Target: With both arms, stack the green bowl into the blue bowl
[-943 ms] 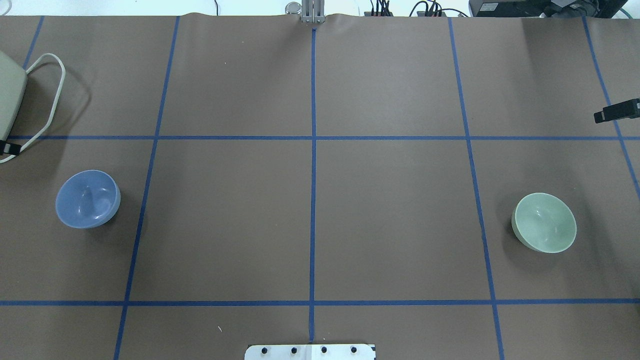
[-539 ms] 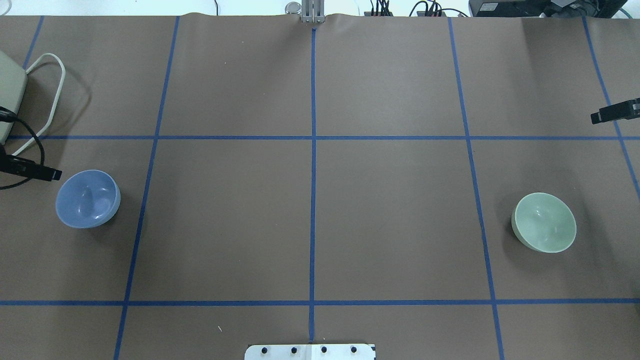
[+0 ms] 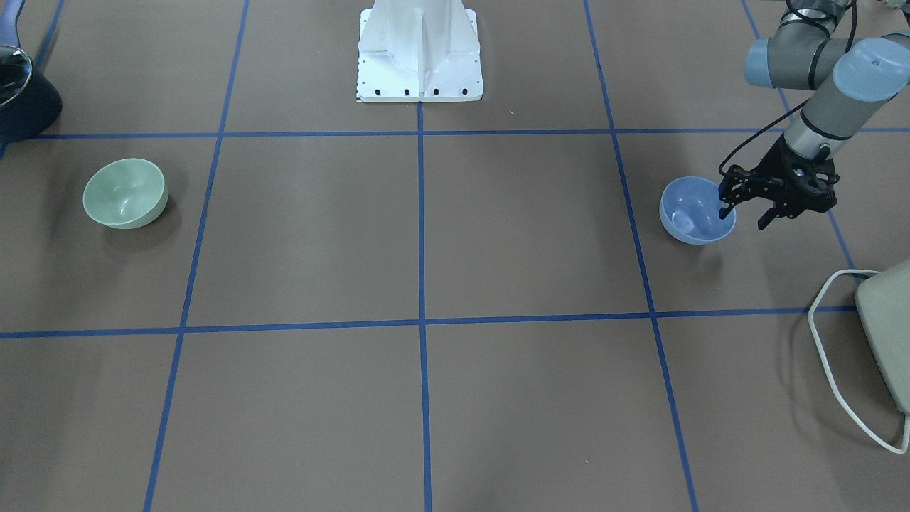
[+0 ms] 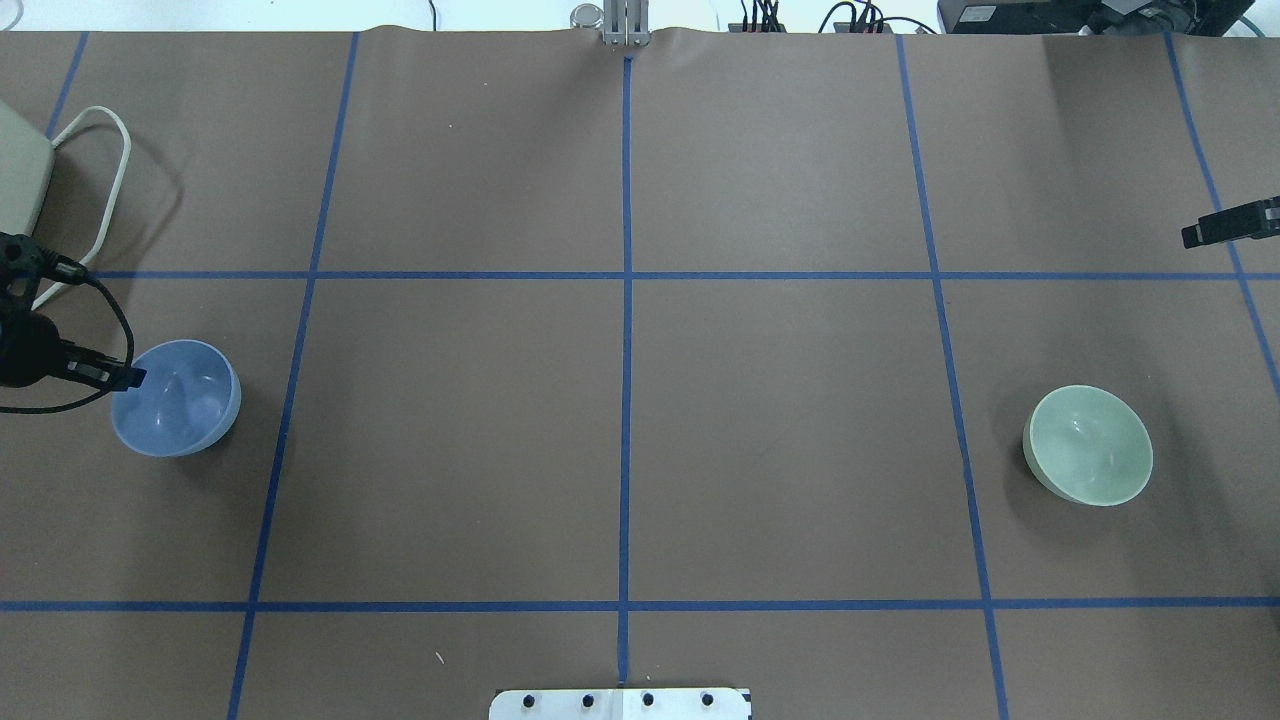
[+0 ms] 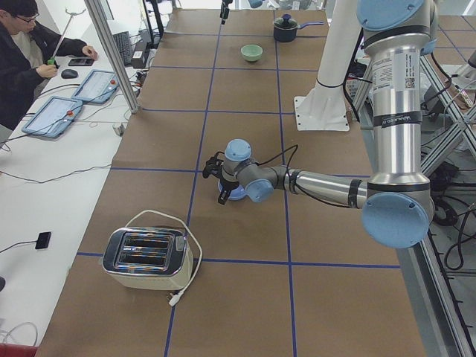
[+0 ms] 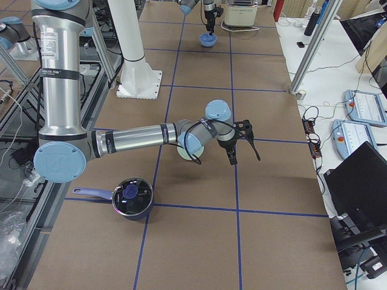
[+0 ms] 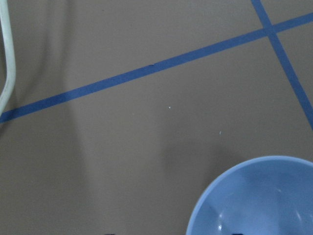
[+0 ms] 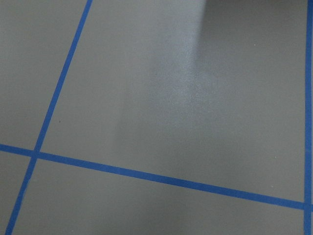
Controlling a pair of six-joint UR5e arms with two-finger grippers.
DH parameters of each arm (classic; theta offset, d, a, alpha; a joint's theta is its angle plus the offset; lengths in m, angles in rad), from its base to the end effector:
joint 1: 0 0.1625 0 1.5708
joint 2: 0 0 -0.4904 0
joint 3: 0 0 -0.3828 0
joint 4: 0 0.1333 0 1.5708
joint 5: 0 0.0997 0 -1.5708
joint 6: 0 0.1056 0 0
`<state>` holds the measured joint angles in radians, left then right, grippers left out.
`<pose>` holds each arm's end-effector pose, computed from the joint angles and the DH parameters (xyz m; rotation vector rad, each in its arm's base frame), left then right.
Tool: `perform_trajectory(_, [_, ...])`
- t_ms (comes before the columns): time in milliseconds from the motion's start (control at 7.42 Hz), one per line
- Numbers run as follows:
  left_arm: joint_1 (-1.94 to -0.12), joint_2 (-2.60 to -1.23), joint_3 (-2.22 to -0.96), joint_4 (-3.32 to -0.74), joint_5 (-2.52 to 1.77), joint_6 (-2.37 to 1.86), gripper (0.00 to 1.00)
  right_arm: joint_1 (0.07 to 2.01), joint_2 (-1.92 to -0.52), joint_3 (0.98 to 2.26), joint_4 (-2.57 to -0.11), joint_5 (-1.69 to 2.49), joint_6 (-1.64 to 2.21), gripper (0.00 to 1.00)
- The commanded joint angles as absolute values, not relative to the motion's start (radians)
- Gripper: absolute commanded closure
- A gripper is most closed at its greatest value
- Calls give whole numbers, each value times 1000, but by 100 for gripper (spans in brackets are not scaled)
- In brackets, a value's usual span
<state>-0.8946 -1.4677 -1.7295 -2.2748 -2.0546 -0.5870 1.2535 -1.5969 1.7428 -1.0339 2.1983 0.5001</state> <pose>0.2275 -0.4180 0.6281 0.3297 0.8123 0.2671 -0.0874 -0.4946 0.6005 0.3653 -0.8136 -0.0436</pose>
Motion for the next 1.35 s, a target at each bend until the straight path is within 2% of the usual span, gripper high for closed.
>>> perform_trajectory(0, [-887, -1474, -1727, -2275, -2054, -568, 100, 1253, -1597, 1743, -1034, 2198, 500, 0])
perform_trajectory(135, [-888, -1477, -1735, -2276, -2057, -561, 100, 1253, -1597, 1743, -1034, 2198, 500, 0])
perform_trajectory(539, [-896, -1515, -1865, -2208, -2193, -610, 100, 1255, -1597, 1743, -1034, 2198, 500, 0])
perform_trajectory(943, [-867, -1924, -1879, -1766, -2183, -739, 100, 1253, -1595, 1744, -1034, 2200, 500, 0])
perform_trajectory(1213, [-720, -2122, -1818, -1619, -2038, -877, 100, 1253, -1595, 1743, -1034, 2198, 500, 0])
